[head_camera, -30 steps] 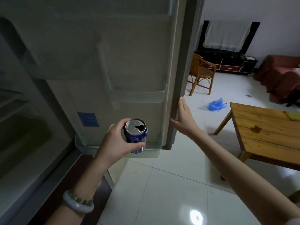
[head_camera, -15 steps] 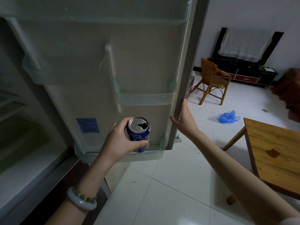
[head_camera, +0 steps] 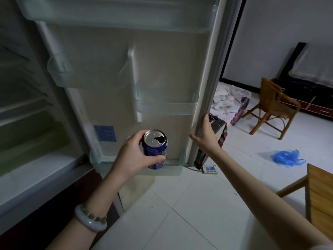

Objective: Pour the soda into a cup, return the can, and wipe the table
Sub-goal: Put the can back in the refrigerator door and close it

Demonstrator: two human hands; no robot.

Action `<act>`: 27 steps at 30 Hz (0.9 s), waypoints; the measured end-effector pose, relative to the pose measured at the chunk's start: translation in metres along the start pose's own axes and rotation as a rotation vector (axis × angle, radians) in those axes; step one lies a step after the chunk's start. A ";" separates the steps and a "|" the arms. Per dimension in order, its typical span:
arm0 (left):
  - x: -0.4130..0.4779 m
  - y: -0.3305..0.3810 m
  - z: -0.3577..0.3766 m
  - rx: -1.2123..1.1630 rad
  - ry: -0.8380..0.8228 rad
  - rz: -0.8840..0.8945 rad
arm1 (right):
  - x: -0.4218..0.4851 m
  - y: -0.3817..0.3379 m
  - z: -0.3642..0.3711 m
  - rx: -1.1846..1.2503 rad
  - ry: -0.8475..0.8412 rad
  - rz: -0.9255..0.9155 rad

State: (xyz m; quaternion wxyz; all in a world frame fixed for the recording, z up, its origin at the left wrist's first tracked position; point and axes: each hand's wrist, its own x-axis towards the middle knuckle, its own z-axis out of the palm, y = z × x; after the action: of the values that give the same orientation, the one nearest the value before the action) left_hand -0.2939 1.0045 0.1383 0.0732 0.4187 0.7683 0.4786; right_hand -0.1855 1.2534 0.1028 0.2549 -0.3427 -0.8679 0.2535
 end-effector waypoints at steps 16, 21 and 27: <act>0.040 0.063 -0.045 0.036 -0.055 0.004 | 0.033 0.008 -0.005 0.118 -0.051 -0.008; 0.066 0.099 -0.078 0.008 -0.068 0.065 | 0.033 0.007 -0.007 0.139 -0.066 -0.008; 0.112 0.128 -0.102 -0.005 -0.012 0.126 | 0.029 0.005 -0.010 0.126 -0.079 -0.005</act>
State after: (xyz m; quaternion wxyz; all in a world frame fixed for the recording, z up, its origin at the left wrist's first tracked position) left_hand -0.3446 1.0400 0.3265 0.0487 0.4690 0.7386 0.4818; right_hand -0.1954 1.2808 0.1150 0.2421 -0.3137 -0.8605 0.3203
